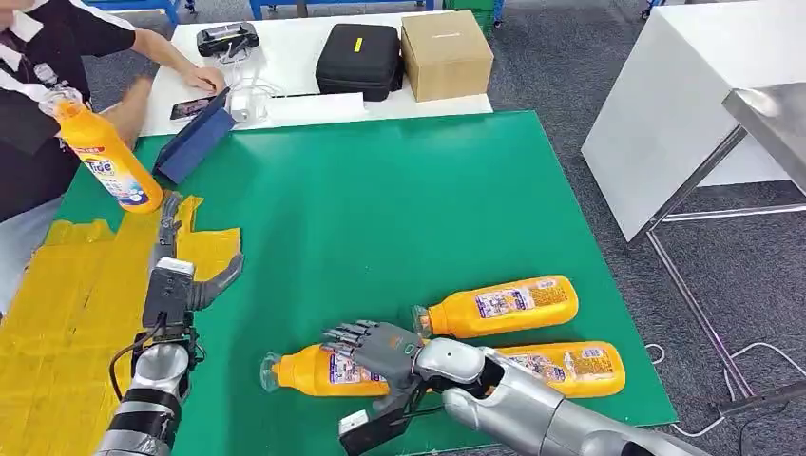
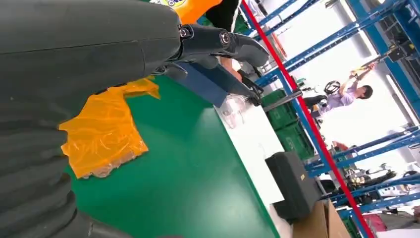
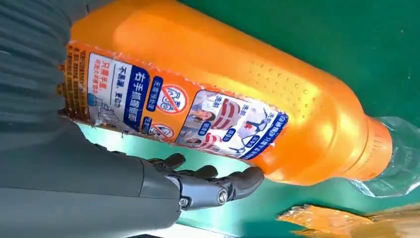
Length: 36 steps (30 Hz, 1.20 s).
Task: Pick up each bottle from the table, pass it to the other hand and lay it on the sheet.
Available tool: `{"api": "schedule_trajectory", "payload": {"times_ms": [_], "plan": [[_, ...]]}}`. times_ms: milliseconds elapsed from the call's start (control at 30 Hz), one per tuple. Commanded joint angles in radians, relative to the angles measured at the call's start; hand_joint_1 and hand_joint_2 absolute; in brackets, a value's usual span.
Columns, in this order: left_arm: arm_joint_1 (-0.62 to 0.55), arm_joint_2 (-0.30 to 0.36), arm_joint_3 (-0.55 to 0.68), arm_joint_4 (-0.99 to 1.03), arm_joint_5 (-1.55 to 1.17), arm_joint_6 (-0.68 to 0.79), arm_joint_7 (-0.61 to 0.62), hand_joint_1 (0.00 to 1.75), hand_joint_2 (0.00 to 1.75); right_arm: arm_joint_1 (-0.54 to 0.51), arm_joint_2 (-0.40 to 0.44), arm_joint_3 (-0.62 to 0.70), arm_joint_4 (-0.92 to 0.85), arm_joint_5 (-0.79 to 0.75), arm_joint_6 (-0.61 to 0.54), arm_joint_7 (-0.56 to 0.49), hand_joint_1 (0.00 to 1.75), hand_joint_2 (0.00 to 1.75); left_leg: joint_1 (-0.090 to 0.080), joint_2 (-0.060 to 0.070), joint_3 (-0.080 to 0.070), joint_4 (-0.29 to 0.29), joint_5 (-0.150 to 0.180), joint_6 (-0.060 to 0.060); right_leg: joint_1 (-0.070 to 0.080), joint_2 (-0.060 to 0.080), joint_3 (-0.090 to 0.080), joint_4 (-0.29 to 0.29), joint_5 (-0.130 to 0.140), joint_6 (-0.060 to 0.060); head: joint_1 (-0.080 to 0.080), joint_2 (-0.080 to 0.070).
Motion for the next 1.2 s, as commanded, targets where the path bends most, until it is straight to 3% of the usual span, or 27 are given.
{"api": "schedule_trajectory", "payload": {"times_ms": [33, 533, 667, 733, 767, 900, 933, 1033, 1067, 1100, 1133, 1167, 1200], "plan": [[-0.012, 0.005, -0.003, 0.027, 0.005, -0.005, 0.009, 0.00, 1.75, -0.012, 0.037, -0.011, 0.083, 0.041, -0.044, 0.036, 0.00, 1.75, 0.002, 0.000, 0.006, 0.000, -0.003, -0.001, 0.002, 0.001, 0.006, -0.001, -0.002, -0.002, 0.000, 0.000], [0.031, -0.004, 0.014, -0.031, -0.001, -0.007, 0.030, 0.00, 1.75, 0.048, 0.098, -0.101, 0.120, 0.177, -0.123, 0.156, 0.00, 1.75, 0.002, -0.001, 0.008, 0.001, -0.004, -0.001, 0.002, 0.001, 0.008, -0.001, -0.002, -0.003, 0.000, 0.000], [0.039, -0.007, 0.018, -0.043, -0.004, -0.011, 0.037, 0.00, 1.75, 0.056, 0.110, -0.125, 0.144, 0.212, -0.117, 0.184, 0.00, 1.75, 0.001, -0.001, 0.002, 0.000, -0.001, -0.001, 0.000, 0.000, 0.002, -0.001, -0.001, -0.001, 0.000, 0.000], [0.048, -0.009, 0.023, -0.053, -0.006, -0.011, 0.043, 0.00, 1.75, 0.055, 0.119, -0.136, 0.170, 0.264, -0.119, 0.234, 0.00, 1.75, 0.003, -0.001, 0.008, 0.001, -0.004, -0.001, 0.003, 0.001, 0.008, 0.000, -0.003, -0.003, 0.000, 0.000], [0.054, -0.010, 0.027, -0.060, -0.008, -0.013, 0.046, 0.00, 1.75, 0.055, 0.128, -0.142, 0.193, 0.296, -0.116, 0.258, 0.21, 1.75, 0.001, -0.001, 0.004, 0.000, -0.002, -0.001, 0.001, 0.001, 0.004, -0.001, -0.001, -0.002, 0.000, 0.000], [0.059, -0.012, 0.030, -0.068, -0.010, -0.015, 0.048, 0.00, 1.75, 0.057, 0.142, -0.159, 0.223, 0.308, -0.111, 0.265, 0.31, 1.75, 0.001, -0.001, 0.004, 0.000, -0.001, -0.001, 0.001, 0.000, 0.004, -0.001, -0.001, -0.001, 0.000, 0.000], [0.059, -0.013, 0.031, -0.069, -0.010, -0.017, 0.049, 0.00, 1.75, 0.057, 0.144, -0.163, 0.230, 0.318, -0.109, 0.270, 0.58, 1.75, 0.002, -0.002, 0.005, 0.000, -0.002, -0.001, 0.002, 0.000, 0.006, -0.001, -0.002, -0.002, 0.000, 0.000], [0.059, -0.016, 0.031, -0.069, -0.011, -0.021, 0.052, 0.00, 1.75, 0.061, 0.155, -0.178, 0.261, 0.327, -0.103, 0.273, 0.86, 1.75, 0.002, -0.002, 0.006, 0.000, -0.002, -0.001, 0.001, 0.000, 0.006, -0.001, -0.001, -0.002, 0.000, 0.000], [0.058, -0.019, 0.030, -0.066, -0.013, -0.023, 0.054, 0.00, 1.75, 0.060, 0.162, -0.183, 0.281, 0.326, -0.092, 0.267, 0.75, 1.75, 0.001, -0.001, 0.004, -0.001, -0.001, 0.000, 0.001, 0.000, 0.004, -0.001, -0.001, -0.001, 0.000, 0.000], [0.056, -0.020, 0.029, -0.063, -0.013, -0.024, 0.055, 0.00, 1.75, 0.058, 0.167, -0.186, 0.293, 0.325, -0.085, 0.264, 0.98, 1.75, 0.001, -0.002, 0.005, -0.001, -0.001, 0.000, 0.001, 0.000, 0.005, -0.002, -0.001, -0.001, 0.000, 0.000], [0.055, -0.020, 0.028, -0.060, -0.014, -0.025, 0.056, 0.00, 1.75, 0.056, 0.171, -0.186, 0.305, 0.326, -0.080, 0.262, 1.34, 1.75, 0.002, -0.002, 0.006, -0.001, -0.001, -0.001, 0.002, 0.000, 0.007, -0.002, -0.001, -0.002, 0.000, 0.000], [0.054, -0.022, 0.027, -0.058, -0.014, -0.026, 0.057, 0.00, 1.75, 0.055, 0.176, -0.185, 0.316, 0.325, -0.074, 0.258, 1.47, 1.75, 0.002, -0.002, 0.007, 0.000, -0.001, -0.001, 0.002, -0.001, 0.007, -0.002, -0.001, -0.002, 0.000, 0.000], [0.052, -0.022, 0.026, -0.056, -0.015, -0.027, 0.057, 0.00, 1.75, 0.052, 0.181, -0.188, 0.331, 0.325, -0.070, 0.257, 1.47, 1.75, 0.001, -0.002, 0.006, -0.001, -0.001, -0.001, 0.001, -0.001, 0.006, -0.001, 0.000, -0.001, 0.000, 0.000]]}}
